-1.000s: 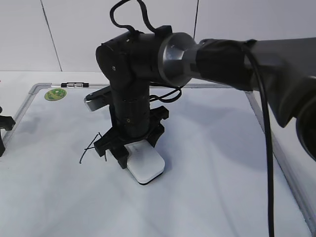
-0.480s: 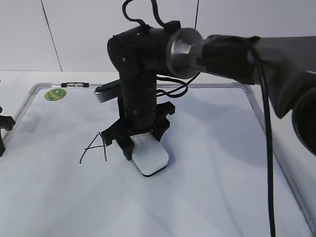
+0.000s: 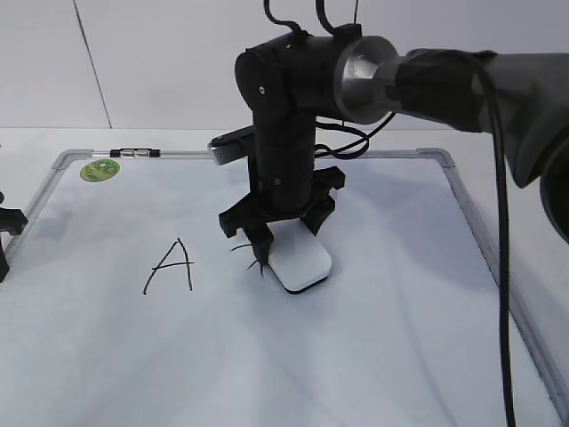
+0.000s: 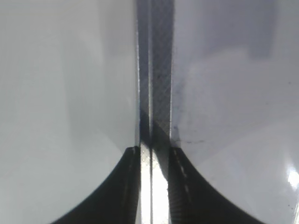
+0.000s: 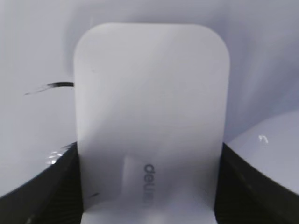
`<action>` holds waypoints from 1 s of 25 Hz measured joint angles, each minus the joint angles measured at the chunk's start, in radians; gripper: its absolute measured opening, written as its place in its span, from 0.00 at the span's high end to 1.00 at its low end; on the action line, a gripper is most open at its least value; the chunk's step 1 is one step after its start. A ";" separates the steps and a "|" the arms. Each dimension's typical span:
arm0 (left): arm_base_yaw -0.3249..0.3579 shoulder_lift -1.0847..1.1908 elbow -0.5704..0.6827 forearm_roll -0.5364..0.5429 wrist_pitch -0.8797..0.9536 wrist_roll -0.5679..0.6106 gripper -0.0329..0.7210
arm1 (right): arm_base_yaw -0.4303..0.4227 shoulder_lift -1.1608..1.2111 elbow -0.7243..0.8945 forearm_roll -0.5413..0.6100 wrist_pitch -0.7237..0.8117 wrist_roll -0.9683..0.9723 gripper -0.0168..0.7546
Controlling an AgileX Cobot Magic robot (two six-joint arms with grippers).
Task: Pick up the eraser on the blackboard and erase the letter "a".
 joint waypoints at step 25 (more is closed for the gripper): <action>0.000 0.000 0.000 0.002 0.000 0.000 0.78 | 0.060 0.014 -0.014 0.039 0.001 -0.052 0.30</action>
